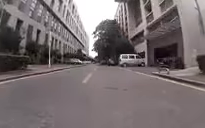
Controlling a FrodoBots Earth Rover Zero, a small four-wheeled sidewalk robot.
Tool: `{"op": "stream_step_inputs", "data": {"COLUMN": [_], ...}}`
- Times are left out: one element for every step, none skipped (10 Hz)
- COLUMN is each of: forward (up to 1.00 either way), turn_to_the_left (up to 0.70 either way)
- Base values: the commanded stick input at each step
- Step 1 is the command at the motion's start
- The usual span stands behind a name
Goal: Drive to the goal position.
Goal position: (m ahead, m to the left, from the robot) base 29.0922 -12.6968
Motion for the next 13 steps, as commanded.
{"op": "stream_step_inputs", "data": {"forward": [0.7, 0.7, 0.7, 0.7, 0.7, 0.7, 0.7, 0.7, 0.7, 0.7, 0.7, 0.7, 0.7], "turn_to_the_left": [0.0, 0.0, 0.0, 0.0, 0.0, 0.0, 0.0, 0.0, 0.0, 0.0, 0.0, 0.0, 0.0]}}
